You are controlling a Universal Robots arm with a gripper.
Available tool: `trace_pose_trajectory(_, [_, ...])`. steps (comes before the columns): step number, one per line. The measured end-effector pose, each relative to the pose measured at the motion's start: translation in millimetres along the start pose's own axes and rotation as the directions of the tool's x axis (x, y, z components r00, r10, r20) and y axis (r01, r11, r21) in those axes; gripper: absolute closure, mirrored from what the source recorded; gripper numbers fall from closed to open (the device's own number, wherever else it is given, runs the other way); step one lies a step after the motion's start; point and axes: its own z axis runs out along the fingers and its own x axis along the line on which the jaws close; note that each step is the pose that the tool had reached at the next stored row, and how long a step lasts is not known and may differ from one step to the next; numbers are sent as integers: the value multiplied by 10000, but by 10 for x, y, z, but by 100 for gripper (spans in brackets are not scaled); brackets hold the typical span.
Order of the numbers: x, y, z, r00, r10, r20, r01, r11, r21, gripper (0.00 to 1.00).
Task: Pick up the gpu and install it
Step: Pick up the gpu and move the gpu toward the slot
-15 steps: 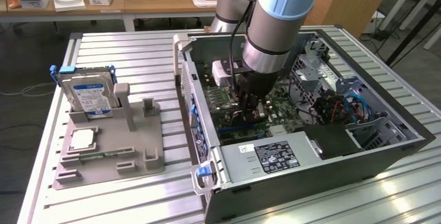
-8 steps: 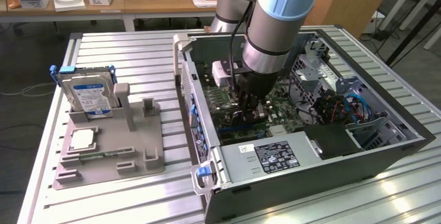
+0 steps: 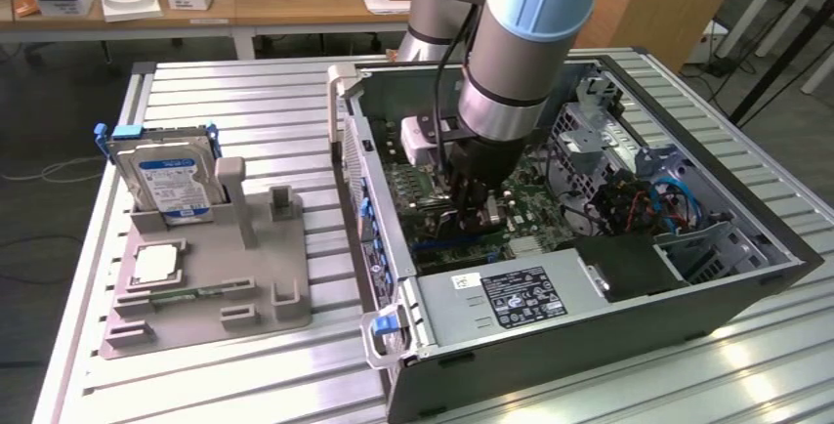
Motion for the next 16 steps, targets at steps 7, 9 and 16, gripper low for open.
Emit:
trace_pose_trajectory(7, [1,0,19,10000,0,-1,0,10000,-1,73])
trace_pose_trajectory(9, [2,0,20,10000,0,2,0,10000,-1,73])
trace_pose_trajectory(16, [2,0,31,10000,2,14,-2,10000,0,73])
